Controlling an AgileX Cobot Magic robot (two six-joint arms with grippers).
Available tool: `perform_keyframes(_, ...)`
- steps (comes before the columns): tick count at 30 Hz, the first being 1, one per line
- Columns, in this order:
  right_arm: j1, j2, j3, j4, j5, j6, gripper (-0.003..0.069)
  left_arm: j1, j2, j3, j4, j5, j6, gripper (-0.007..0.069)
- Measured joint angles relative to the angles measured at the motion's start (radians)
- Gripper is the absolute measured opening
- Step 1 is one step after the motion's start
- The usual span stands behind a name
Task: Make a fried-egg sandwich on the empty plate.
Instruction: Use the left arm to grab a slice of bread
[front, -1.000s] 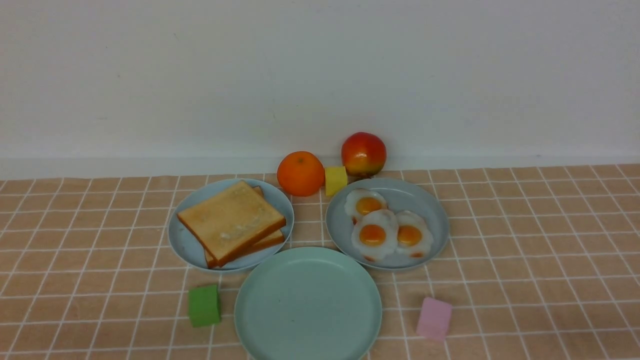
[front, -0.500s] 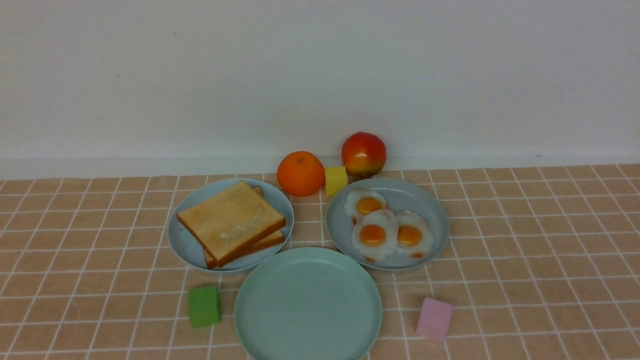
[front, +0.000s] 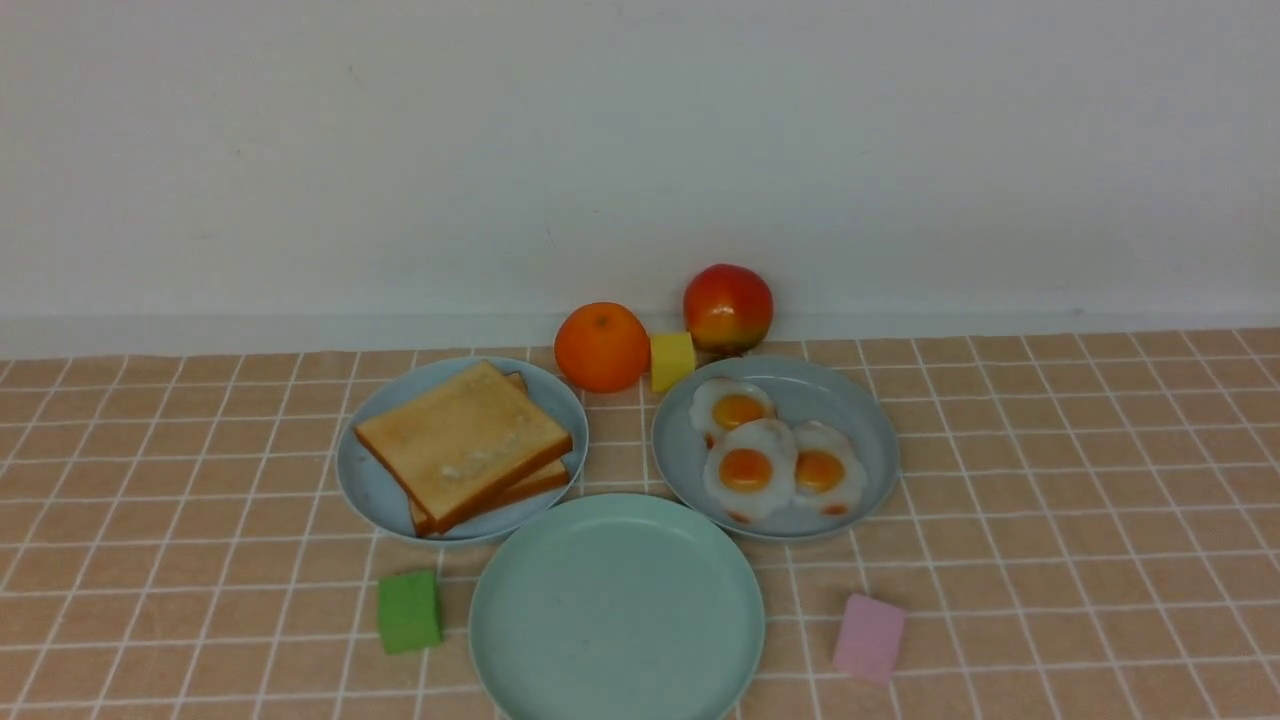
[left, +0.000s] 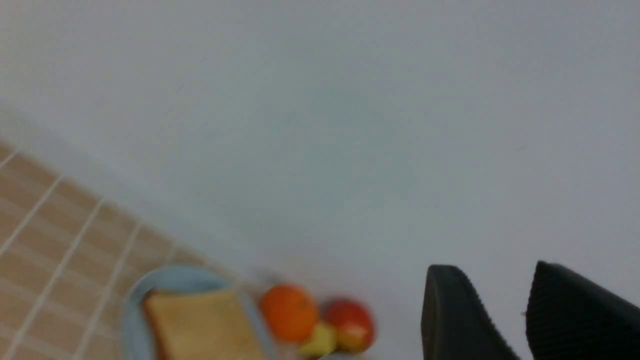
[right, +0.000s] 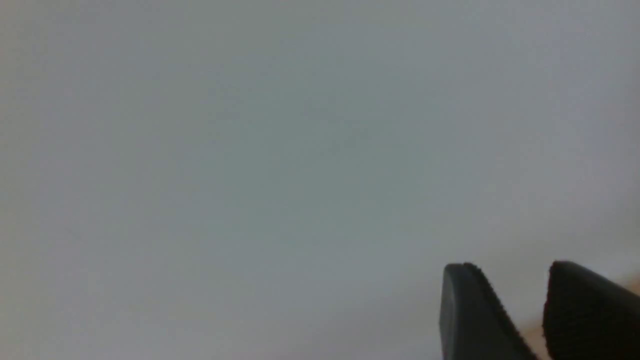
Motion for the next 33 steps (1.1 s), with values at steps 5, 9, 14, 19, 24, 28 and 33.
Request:
perform_keyframes(5,0.0,0.078,0.0,-0.045,0.072,0.0,0.0241,0.0,0.174,-0.004,0.084,0.111,0.053,0.0238)
perform_keyframes(9,0.026,0.127,0.028,-0.022,0.145,0.0,0.0241,0.0,0.371,-0.006,0.028,0.18,0.053,0.0238)
perform_keyframes(14,0.101,0.194,0.067,0.091,0.323,-0.095,0.0241,0.0,0.552,-0.007,-0.077,0.192,0.085,0.0238)
perform_keyframes(19,0.246,0.306,0.095,0.345,0.457,-0.447,0.0241,0.0,0.752,-0.061,-0.244,0.189,0.239,0.0238)
perform_keyframes(24,0.368,0.359,0.098,0.57,0.465,-0.704,0.0241,0.0,0.903,-0.178,-0.363,0.189,0.375,0.0238)
perform_keyframes(28,0.418,0.363,0.098,0.665,0.461,-0.811,0.0241,0.0,1.014,-0.262,-0.407,0.188,0.423,0.0238)
perform_keyframes(33,0.425,0.363,0.098,0.682,0.461,-0.843,0.0241,0.0,1.12,-0.324,-0.421,0.17,0.429,0.0238)
